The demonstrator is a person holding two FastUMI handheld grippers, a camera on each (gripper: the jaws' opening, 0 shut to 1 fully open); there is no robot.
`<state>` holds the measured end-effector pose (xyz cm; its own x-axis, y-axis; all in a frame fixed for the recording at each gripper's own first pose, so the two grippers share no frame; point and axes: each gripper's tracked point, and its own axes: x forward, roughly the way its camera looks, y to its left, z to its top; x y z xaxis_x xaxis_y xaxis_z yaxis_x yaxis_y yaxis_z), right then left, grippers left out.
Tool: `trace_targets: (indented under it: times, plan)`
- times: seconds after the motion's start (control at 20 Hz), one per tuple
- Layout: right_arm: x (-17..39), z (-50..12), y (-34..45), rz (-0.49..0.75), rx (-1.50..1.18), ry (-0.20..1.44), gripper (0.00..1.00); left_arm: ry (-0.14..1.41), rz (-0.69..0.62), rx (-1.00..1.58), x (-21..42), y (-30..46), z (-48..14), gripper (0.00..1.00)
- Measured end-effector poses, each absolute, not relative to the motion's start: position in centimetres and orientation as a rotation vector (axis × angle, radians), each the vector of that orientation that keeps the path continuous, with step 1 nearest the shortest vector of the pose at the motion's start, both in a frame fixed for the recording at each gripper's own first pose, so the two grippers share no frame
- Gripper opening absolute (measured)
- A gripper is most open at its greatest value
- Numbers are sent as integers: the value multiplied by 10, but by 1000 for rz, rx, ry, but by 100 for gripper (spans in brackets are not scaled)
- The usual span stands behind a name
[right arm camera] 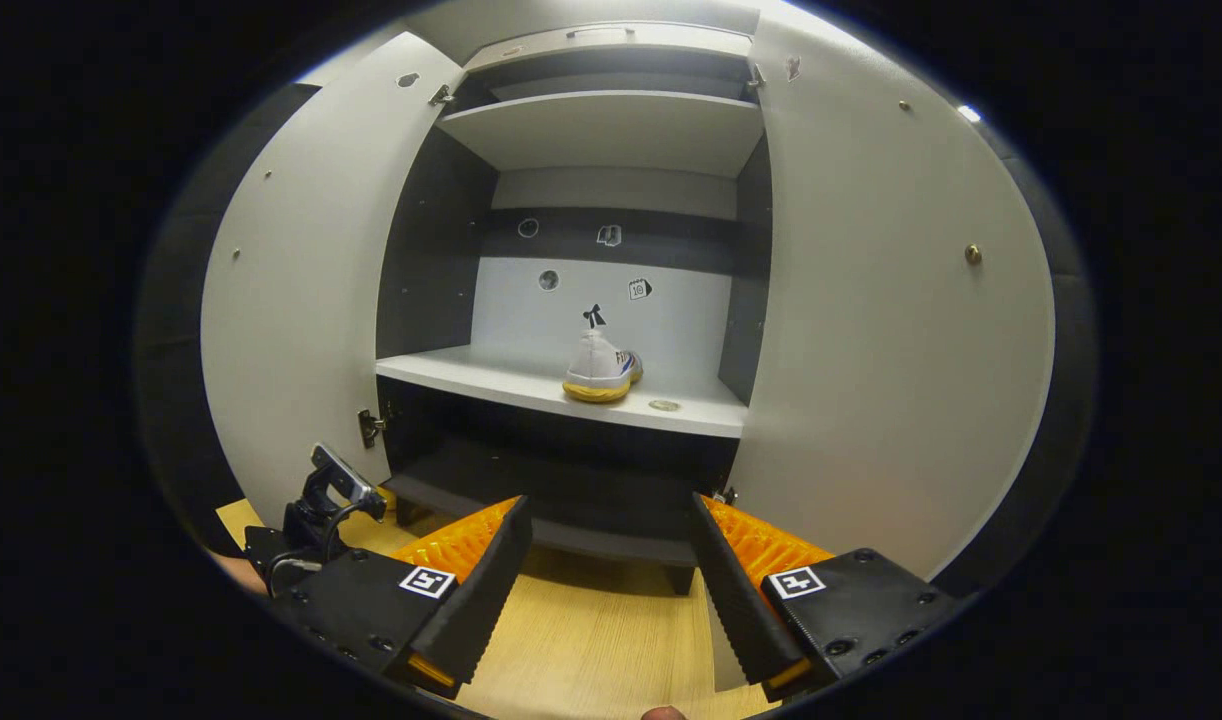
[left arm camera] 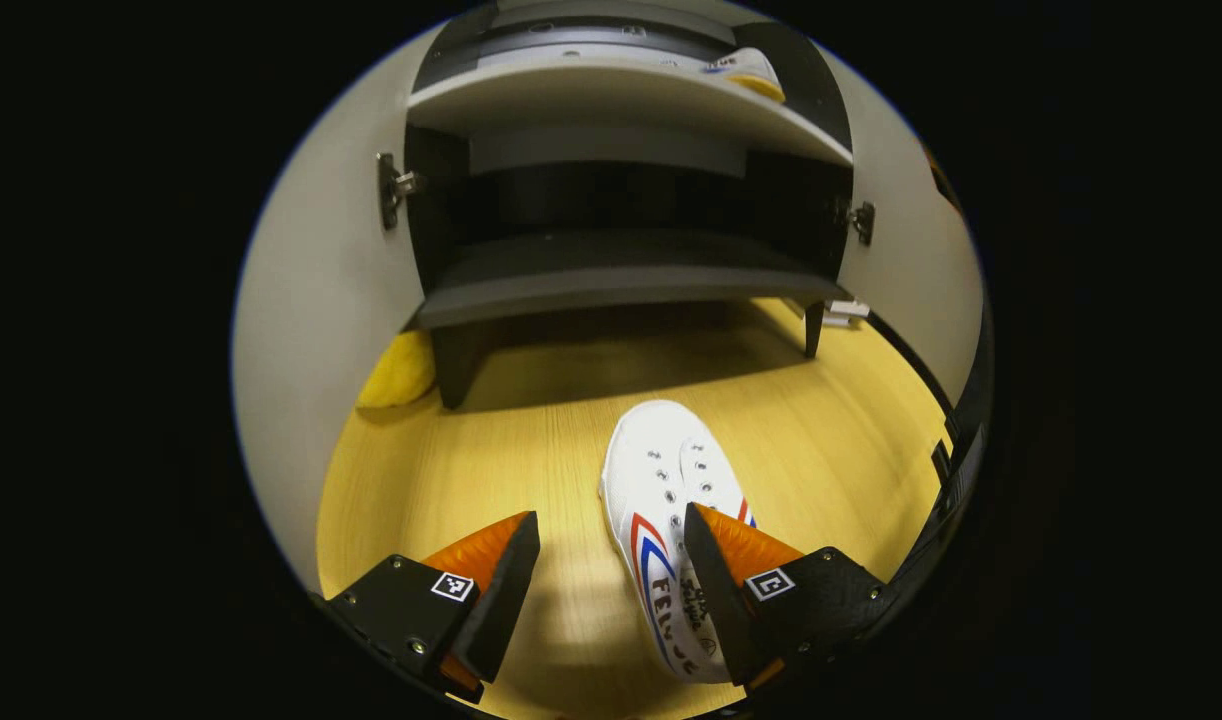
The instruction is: Grab one shoe with the right hand and put it into the shoe cabinet, grab the other shoe with the left hand and put it into the shoe cabinet; then close the right door with the right hand and the left door with the left hand.
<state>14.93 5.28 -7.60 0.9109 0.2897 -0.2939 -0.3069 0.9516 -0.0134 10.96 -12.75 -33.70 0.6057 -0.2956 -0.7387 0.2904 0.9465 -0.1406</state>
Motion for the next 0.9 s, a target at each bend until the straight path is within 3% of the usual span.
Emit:
trace_targets:
  times: [0.45, 0.55, 0.7, 0.85, 0.9]
  plan:
    - [146, -82, 57, 323, -80, 310, 98, 937, -362, -7, 102, -136, -351, 81]
    - [145, -83, 61, 333, -86, 312, 97, 963, -372, -68, 100, -144, -352, 70]
    - [143, -83, 65, 346, -87, 312, 98, 958, -382, -95, 98, -147, -351, 42]
    - [142, -85, 67, 354, -93, 316, 97, 961, -373, -71, 98, -146, -354, 38]
    - [140, -84, 67, 356, -92, 317, 97, 962, -359, -64, 100, -144, -354, 32]
